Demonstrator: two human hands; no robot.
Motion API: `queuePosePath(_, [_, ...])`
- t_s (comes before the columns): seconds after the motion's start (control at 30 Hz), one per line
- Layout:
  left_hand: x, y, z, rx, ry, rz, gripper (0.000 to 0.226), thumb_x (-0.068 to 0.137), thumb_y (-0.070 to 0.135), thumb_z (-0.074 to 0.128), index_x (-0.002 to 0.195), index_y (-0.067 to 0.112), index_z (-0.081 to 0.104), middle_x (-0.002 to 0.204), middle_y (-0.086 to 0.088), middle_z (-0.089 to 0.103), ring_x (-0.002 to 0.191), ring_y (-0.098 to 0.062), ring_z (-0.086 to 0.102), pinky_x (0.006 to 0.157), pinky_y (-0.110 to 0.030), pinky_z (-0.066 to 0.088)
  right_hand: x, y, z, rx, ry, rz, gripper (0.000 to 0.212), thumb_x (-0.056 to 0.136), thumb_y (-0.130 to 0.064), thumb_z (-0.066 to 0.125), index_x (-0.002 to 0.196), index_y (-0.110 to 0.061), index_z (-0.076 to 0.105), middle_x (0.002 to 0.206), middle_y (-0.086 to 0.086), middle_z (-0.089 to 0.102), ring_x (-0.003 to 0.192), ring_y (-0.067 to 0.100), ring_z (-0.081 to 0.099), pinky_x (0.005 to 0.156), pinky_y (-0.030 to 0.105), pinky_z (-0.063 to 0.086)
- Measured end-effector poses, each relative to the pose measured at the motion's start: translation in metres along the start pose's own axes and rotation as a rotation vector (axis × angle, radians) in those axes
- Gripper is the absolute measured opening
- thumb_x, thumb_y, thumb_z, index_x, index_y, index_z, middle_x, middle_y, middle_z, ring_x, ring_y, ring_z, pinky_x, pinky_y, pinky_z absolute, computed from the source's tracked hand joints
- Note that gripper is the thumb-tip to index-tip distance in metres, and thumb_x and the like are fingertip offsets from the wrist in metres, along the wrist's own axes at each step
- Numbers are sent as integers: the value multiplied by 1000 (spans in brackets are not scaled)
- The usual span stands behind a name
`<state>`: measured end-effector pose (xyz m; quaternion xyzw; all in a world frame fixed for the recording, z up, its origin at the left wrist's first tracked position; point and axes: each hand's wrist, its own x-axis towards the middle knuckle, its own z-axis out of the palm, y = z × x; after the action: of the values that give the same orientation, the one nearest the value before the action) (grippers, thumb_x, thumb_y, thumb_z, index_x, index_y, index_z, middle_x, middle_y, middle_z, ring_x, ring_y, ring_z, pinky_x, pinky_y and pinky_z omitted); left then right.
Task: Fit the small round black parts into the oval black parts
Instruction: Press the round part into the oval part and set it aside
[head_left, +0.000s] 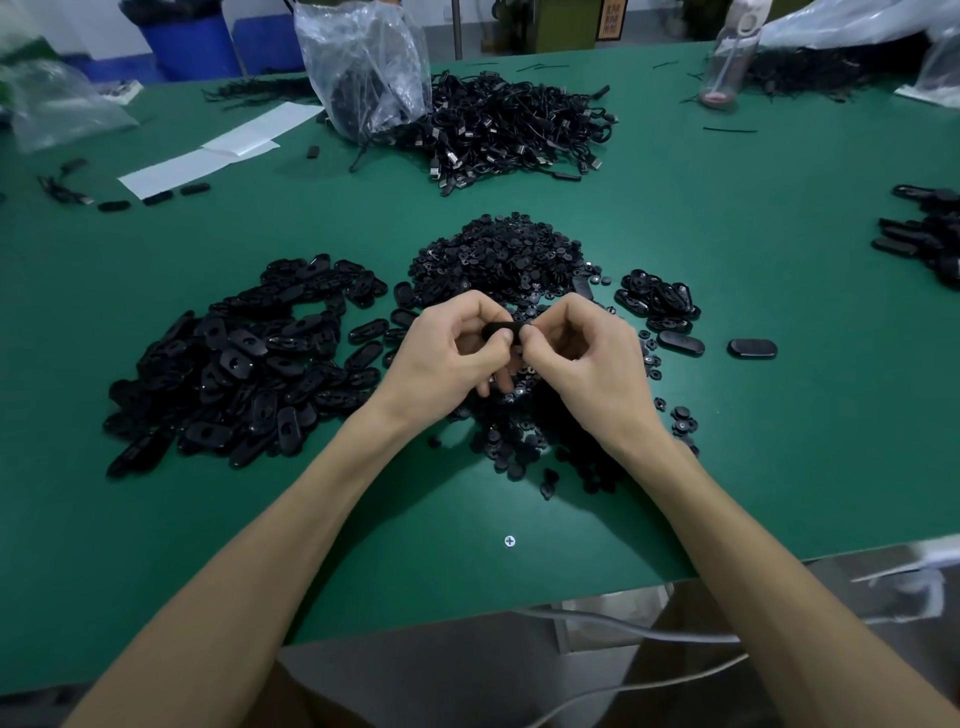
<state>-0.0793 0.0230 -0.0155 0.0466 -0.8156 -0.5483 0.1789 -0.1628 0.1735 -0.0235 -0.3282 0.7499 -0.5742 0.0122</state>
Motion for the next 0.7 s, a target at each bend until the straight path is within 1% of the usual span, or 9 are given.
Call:
queuePosePath(0.1, [0, 3, -4, -96, -61, -4, 6, 104, 0, 58, 103, -2, 63, 78, -8, 75, 57, -18, 70, 50, -25, 53, 1, 1, -1, 58, 22, 14, 14, 92, -16, 70, 79, -14, 64, 72, 6, 71, 66, 24, 63, 61, 38, 50])
queuePosePath(0.17, [0, 3, -6, -111, -72, -4, 9, 104, 1, 57, 107, -5, 63, 80, -9, 75, 59, -20, 71, 49, -27, 53, 1, 1, -1, 64, 24, 10, 14, 93, -17, 69, 80, -15, 65, 73, 6, 72, 69, 29, 64, 63, 44, 52])
queuePosePath(0.23, [0, 2, -4, -108, -53, -3, 8, 104, 0, 57, 106, -6, 62, 79, -10, 73, 58, -25, 70, 49, -31, 53, 1, 1, -1, 46, 17, 2, 13, 94, -17, 69, 81, -16, 65, 72, 4, 72, 67, 28, 64, 63, 44, 53])
queuePosePath(0.37, [0, -1, 0, -69, -7, 17, 5, 104, 1, 58, 105, -1, 63, 81, -11, 74, 59, -31, 71, 51, -36, 54, 1, 3, -1, 38, 22, 0, 12, 94, -18, 70, 83, -17, 68, 74, 1, 72, 68, 24, 65, 62, 40, 53])
queuePosePath(0.47, [2, 1, -5, -63, 32, 26, 12, 105, 11, 60, 112, 2, 66, 92, -9, 77, 69, -30, 76, 57, -41, 58, 3, 3, -3, 82, 55, -2, 9, 95, -19, 72, 87, -17, 71, 76, 0, 73, 72, 24, 66, 65, 39, 54])
queuePosePath(0.53, [5, -1, -12, 57, 162, 38, 15, 106, 15, 59, 115, 6, 67, 101, -4, 77, 76, -20, 76, 62, -36, 59, 5, 3, -6, 105, 126, 11, 6, 96, -19, 72, 90, -17, 72, 78, 1, 73, 74, 29, 66, 69, 43, 54])
queuePosePath(0.6, [8, -7, -25, 300, 376, -11, 14, 106, 10, 56, 113, 12, 68, 106, 2, 73, 84, -9, 72, 76, -25, 57, 9, 4, -11, 113, 237, 53, 6, 96, -21, 72, 93, -16, 73, 81, 1, 74, 75, 30, 68, 72, 44, 58])
queuePosePath(0.63, [8, -11, -33, 456, 443, -65, 16, 105, 7, 56, 113, 13, 67, 111, 1, 70, 92, -9, 68, 86, -24, 54, 10, 5, -14, 114, 304, 83, 7, 96, -22, 72, 93, -16, 73, 81, 1, 74, 74, 28, 69, 73, 44, 59])
queuePosePath(0.7, [7, -21, -47, 764, 450, -177, 16, 104, 9, 58, 114, 14, 69, 117, -5, 66, 105, -19, 62, 97, -32, 50, 14, 9, -20, 96, 433, 139, 7, 96, -24, 71, 90, -20, 71, 81, -2, 74, 75, 23, 70, 76, 43, 59])
